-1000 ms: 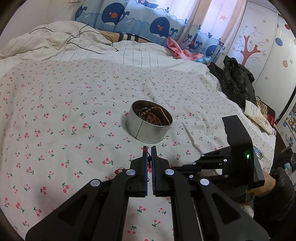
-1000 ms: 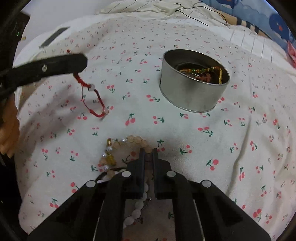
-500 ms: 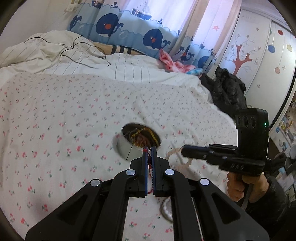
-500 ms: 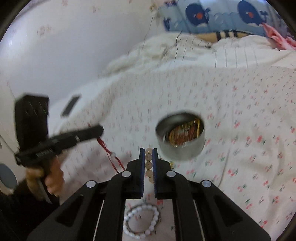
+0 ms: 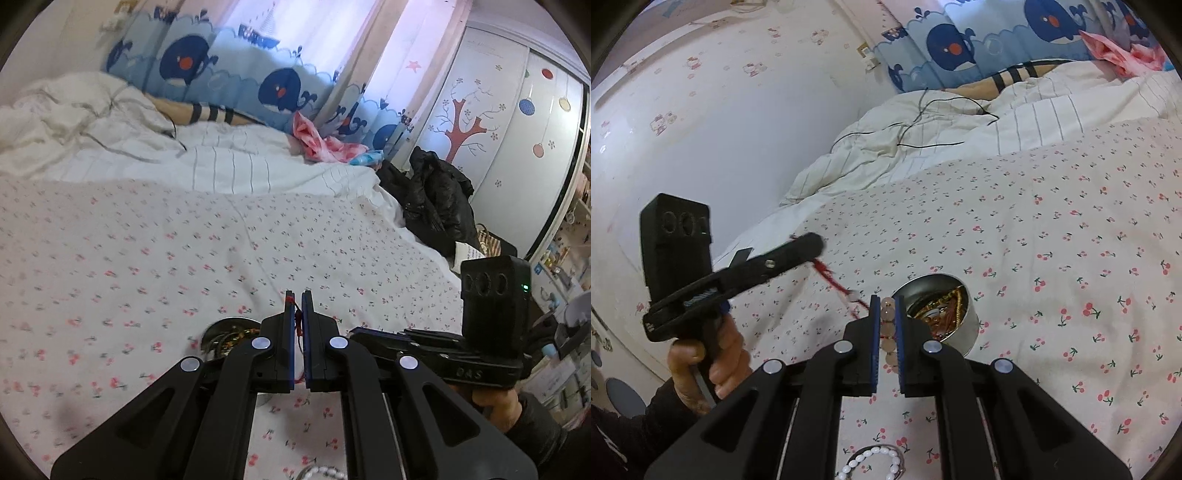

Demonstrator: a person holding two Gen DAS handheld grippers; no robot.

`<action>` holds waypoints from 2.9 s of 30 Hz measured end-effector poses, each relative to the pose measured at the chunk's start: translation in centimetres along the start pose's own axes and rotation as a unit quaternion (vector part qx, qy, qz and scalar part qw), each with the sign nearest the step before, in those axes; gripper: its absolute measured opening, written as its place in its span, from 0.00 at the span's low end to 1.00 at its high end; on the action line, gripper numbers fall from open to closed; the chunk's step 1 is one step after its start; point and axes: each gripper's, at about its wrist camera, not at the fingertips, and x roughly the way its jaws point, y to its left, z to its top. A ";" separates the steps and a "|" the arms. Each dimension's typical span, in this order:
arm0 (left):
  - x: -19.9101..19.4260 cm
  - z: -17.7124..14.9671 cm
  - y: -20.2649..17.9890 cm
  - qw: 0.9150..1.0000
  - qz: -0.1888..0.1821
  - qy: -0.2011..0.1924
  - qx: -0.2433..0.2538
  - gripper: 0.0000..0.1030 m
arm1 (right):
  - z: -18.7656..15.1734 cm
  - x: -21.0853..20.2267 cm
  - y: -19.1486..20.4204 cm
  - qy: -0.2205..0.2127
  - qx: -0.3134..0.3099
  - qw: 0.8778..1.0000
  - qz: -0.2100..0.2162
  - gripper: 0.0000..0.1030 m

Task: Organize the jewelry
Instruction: 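Drop the red string into the tin with the left tool while the right tool drops the gold beads in, then grasp the white bead bracelet with the right tool while the left tool grasps the silver bangle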

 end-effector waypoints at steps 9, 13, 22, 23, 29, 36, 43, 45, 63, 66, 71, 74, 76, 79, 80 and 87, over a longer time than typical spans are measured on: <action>6.3 -2.2 4.1 0.993 0.043 0.101 -0.046 0.08 | 0.2 0.5 -1.3 -0.005 0.020 1.000 0.000 0.08; 5.6 -1.7 5.1 0.991 0.071 0.094 -0.060 0.61 | 1.0 1.9 -1.4 -0.003 0.027 1.000 0.003 0.08; 2.2 0.0 6.5 0.991 0.101 0.035 -0.075 0.73 | 1.7 5.9 -2.0 0.022 0.056 0.998 0.034 0.08; 1.6 0.2 6.8 0.991 0.101 0.022 -0.084 0.75 | 1.6 6.3 -2.1 0.026 0.064 0.997 0.046 0.08; -0.6 0.9 8.4 0.988 0.089 -0.015 -0.125 0.77 | 1.3 9.3 -1.6 0.068 0.019 0.996 -0.052 0.26; 0.1 0.3 7.7 0.990 0.076 0.004 -0.116 0.77 | 0.8 8.7 -1.2 0.051 -0.030 0.990 -0.128 0.44; 1.1 -0.2 6.4 0.992 0.102 0.023 -0.074 0.78 | 1.6 6.7 -3.8 0.029 0.061 0.996 -0.051 0.44; 1.4 -0.6 6.0 0.991 0.117 0.035 -0.058 0.79 | 1.3 6.2 -3.7 0.037 0.058 0.996 -0.055 0.44; -3.3 -14.6 -4.0 0.971 0.109 0.157 0.140 0.84 | -8.9 -1.5 0.9 0.148 -0.073 0.981 -0.105 0.56; -4.8 -15.3 -3.2 0.978 0.107 0.146 0.108 0.84 | -10.4 -0.5 3.0 0.180 -0.120 0.971 -0.105 0.47; -5.0 -14.8 -1.8 0.983 0.106 0.140 0.062 0.84 | -13.1 1.2 4.6 0.220 -0.155 0.955 -0.127 0.24; -4.7 -15.0 -1.8 0.982 0.105 0.142 0.064 0.84 | -13.6 1.3 5.1 0.219 -0.164 0.953 -0.134 0.10; -4.5 -15.2 -1.9 0.981 0.105 0.146 0.071 0.84 | -13.5 0.9 5.0 0.210 -0.161 0.955 -0.136 0.01; -4.1 -15.4 -2.2 0.980 0.104 0.152 0.081 0.84 | -13.1 -0.4 4.4 0.190 -0.144 0.960 -0.148 0.01; -4.0 -15.4 -2.3 0.979 0.103 0.154 0.082 0.84 | -12.9 -0.9 4.0 0.182 -0.137 0.961 -0.155 0.01; -3.5 -15.5 -2.4 0.979 0.097 0.161 0.083 0.84 | -11.7 -1.5 3.2 0.166 -0.081 0.978 -0.096 0.11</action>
